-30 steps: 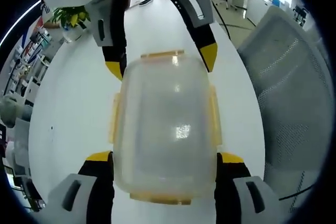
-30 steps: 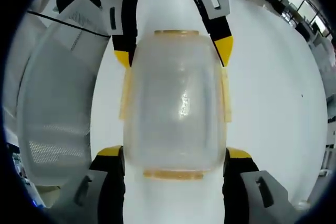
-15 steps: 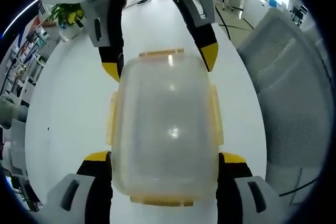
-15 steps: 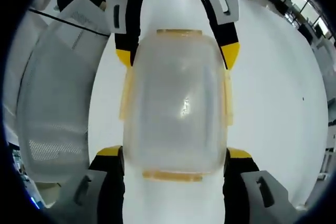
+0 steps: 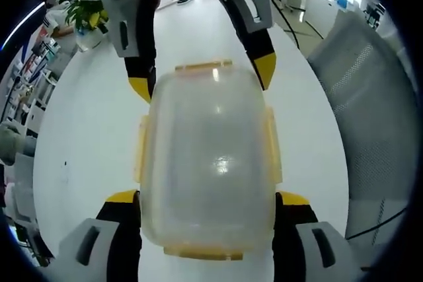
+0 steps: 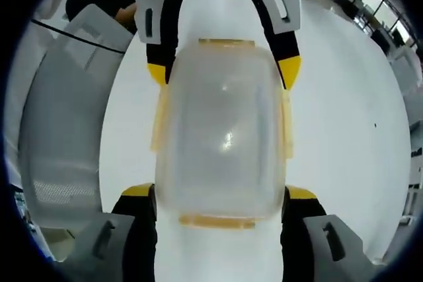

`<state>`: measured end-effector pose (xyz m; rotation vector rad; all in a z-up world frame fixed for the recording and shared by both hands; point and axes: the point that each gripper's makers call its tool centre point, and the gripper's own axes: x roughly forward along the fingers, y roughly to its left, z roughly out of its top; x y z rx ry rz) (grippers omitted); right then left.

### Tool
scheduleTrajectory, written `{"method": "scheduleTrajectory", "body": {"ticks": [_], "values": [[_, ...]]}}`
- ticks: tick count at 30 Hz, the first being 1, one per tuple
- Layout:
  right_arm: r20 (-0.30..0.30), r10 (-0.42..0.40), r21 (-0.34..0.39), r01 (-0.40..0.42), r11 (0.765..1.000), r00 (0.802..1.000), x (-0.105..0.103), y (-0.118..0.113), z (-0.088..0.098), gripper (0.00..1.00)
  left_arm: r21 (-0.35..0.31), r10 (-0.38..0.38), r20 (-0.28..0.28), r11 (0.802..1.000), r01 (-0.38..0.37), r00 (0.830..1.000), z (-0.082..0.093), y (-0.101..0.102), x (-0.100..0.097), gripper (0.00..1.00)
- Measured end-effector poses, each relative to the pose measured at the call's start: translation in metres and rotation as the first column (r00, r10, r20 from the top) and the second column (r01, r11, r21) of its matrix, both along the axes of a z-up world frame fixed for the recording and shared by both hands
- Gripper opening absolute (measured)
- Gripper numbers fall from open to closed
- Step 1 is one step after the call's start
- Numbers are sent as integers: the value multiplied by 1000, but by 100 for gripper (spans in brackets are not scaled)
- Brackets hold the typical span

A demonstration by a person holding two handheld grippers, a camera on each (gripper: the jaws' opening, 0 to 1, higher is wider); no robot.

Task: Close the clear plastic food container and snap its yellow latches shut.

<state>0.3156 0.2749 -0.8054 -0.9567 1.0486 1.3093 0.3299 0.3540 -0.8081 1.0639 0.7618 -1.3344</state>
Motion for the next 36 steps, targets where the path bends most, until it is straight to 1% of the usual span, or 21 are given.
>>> {"method": "scheduleTrajectory", "body": {"ticks": [13,16,17,18,22,25,29,36], "values": [[-2,-27,35,27,999,1000,35,6,-1,75,55,-23,21,998,22,1000,-3,5,36,80],[-4,-34,44,35,998,999,39,8,-2,75,72,-34,50,997,31,998,-6,6,44,80],[-10,-38,48,39,998,999,40,8,-3,76,74,-43,56,997,39,997,-6,5,45,81],[-14,-42,52,43,998,999,41,8,-3,76,71,-35,56,997,31,998,-6,4,47,81],[-14,-50,56,51,997,999,45,9,-3,76,80,-41,67,996,35,997,-6,5,52,81],[-11,-50,56,50,997,999,48,9,-2,76,80,-41,65,996,35,997,-5,5,57,81],[-7,-46,47,46,998,999,50,9,-3,76,77,-21,47,997,18,999,-4,5,60,80],[0,-39,37,39,999,999,52,9,-4,76,82,-20,50,997,16,999,-5,6,61,80]]}}
